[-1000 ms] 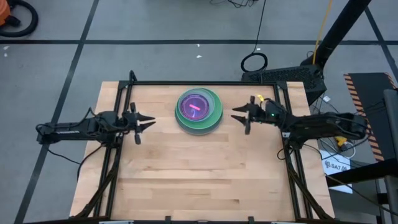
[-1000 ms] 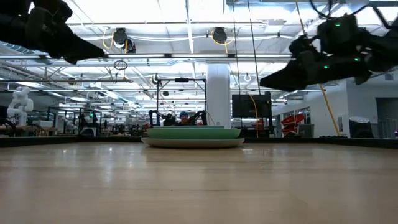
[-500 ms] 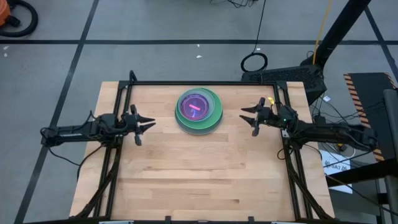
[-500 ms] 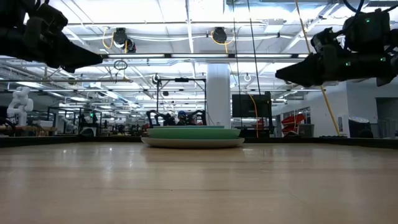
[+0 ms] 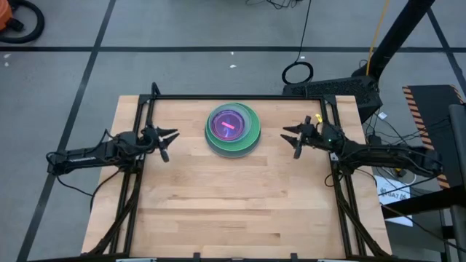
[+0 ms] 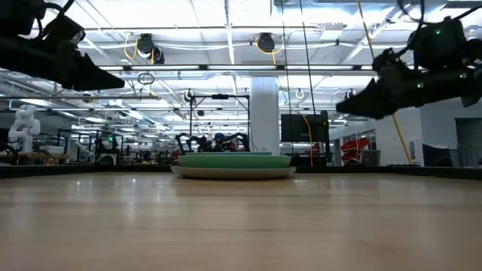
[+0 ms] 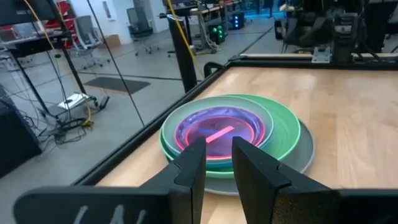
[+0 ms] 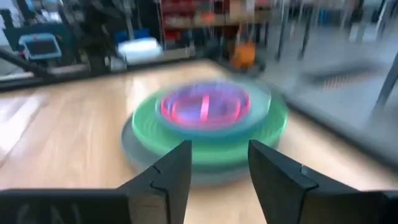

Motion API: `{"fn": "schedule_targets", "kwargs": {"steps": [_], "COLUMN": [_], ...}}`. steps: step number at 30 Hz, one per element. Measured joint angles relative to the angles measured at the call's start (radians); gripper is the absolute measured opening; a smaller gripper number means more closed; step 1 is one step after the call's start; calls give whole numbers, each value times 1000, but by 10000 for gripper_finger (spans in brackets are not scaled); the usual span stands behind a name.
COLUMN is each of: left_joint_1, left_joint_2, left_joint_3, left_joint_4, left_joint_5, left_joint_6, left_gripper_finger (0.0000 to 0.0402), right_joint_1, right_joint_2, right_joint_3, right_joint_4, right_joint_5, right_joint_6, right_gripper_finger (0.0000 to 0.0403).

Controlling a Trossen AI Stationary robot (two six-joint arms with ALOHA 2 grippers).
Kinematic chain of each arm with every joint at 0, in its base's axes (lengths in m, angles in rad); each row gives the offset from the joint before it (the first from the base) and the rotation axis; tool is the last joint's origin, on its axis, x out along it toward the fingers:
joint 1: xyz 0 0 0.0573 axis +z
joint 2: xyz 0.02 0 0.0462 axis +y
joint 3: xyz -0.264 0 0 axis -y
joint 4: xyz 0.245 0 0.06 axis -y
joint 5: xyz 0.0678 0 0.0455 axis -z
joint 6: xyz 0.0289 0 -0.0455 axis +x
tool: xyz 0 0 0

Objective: Stack plastic plates
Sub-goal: Return to Home Position

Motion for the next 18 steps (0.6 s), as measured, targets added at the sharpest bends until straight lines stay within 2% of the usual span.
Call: {"fn": "schedule_targets", "kwargs": {"steps": [6, 18], "left_joint_1": [0, 0], "left_joint_2": [0, 0], "left_joint_3": [0, 0], "left_joint_4": [-2, -3], "left_joint_5": [-3, -3], "left_joint_6": [7, 8], "left_gripper_finger": [86, 86], "right_joint_1": [1, 12], "right_joint_2": [2, -26], "right_joint_3": [-1, -1], "right_joint_4": [-152, -239], "right_joint_5": [0, 7], "right_joint_6": [138, 104], "right_gripper_finger": [153, 153]}}
